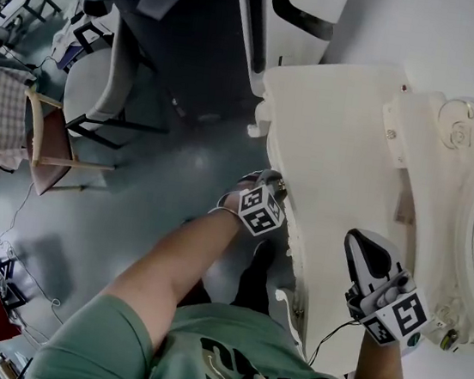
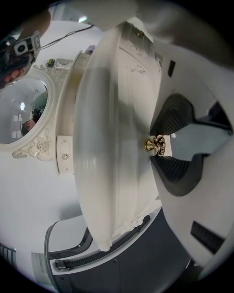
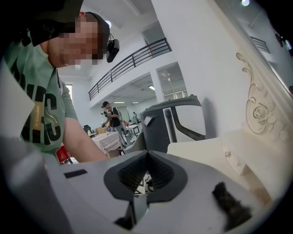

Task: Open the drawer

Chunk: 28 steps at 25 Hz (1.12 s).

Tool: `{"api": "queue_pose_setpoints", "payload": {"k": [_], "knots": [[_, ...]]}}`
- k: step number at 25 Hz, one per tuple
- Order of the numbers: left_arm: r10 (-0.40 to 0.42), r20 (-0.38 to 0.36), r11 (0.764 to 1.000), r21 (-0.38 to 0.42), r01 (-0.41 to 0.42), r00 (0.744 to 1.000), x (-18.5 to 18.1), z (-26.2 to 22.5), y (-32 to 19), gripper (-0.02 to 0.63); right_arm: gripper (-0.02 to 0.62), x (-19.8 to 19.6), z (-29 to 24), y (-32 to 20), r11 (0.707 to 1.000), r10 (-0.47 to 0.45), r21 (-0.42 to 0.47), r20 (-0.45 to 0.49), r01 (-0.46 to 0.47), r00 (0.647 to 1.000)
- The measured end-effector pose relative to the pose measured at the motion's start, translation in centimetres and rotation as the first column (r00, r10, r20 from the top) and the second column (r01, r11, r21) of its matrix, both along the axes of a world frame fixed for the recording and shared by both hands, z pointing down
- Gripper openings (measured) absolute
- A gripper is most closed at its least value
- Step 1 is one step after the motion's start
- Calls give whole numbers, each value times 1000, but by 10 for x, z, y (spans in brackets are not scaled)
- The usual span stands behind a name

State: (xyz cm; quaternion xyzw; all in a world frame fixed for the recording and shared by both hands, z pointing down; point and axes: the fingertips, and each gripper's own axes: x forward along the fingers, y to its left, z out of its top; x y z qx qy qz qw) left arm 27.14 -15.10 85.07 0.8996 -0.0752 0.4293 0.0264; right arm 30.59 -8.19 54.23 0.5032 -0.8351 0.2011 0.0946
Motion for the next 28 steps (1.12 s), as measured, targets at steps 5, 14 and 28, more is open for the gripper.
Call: {"api": "queue_pose_setpoints", "payload": {"k": [5,14,28], "knots": [[1,2,1000,-6,-1,1000,0,0,0,146,9,1,-1,1,1000,4,3,0,-4,1000],[-2,3,1000,-14,2,1000,-1,-1,1,146,9,1,-3,-2,1000,7,8,2,-7,1000],[-14,15,999,-34,15,1000,-28,-1,2,146,9,-4,-3,-8,1000,0,15,7,0,1000]]}}
